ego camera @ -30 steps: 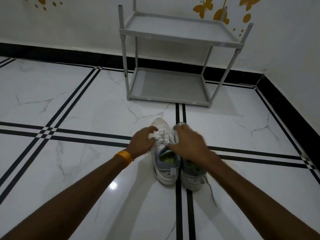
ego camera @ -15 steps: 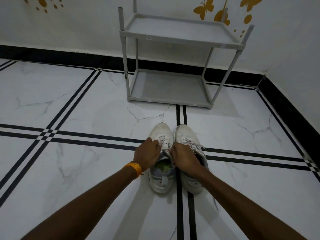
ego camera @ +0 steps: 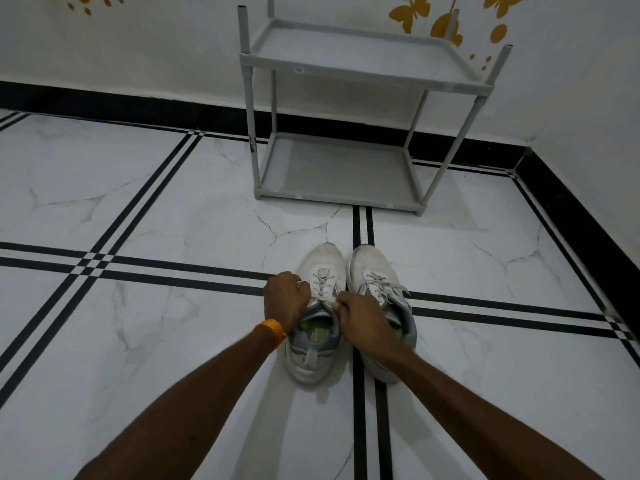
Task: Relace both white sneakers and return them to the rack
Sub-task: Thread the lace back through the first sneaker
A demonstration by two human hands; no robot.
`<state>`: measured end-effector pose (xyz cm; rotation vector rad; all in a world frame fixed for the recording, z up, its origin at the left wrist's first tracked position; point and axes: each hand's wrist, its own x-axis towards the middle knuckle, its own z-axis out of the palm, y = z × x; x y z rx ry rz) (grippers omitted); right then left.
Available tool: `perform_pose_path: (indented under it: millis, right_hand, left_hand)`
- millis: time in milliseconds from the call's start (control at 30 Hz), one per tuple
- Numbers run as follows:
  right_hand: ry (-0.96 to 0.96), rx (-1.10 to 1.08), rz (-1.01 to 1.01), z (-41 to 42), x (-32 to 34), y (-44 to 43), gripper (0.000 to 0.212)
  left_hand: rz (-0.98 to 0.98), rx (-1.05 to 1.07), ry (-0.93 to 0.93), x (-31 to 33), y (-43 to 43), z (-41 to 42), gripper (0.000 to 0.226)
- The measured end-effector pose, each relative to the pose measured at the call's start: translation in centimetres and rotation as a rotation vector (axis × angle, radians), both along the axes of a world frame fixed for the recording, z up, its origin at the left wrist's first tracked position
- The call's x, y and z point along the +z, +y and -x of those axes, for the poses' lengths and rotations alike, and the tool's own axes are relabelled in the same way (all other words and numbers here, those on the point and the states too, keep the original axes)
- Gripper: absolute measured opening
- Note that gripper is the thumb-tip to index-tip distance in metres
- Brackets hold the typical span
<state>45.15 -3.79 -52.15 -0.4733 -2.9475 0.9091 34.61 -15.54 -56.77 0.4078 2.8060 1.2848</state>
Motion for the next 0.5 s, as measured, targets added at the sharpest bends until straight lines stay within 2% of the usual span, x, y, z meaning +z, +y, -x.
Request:
perform_pose_path:
  millis: [267, 367, 500]
  right_hand:
    - [-0.006, -0.067, 0.025, -0.1, -0.5, -0.1, 0.023]
    - [-0.045, -0.087, 0.132, 0.3, -0.5, -0.1, 0.022]
    - [-0.009, -0.045, 0.128, 1.9, -0.7, -2.4, 0.025]
  left_hand:
    - [0.037, -0.034, -0.012, 0.1, -0.5, -0.7, 0.040]
    - [0.015, -0.103, -0.081, -0.5, -2.2, -0.7, 0.046]
    - [0.003, -0.033, -0.056, -0.3, -5.0, 0.0, 0.044]
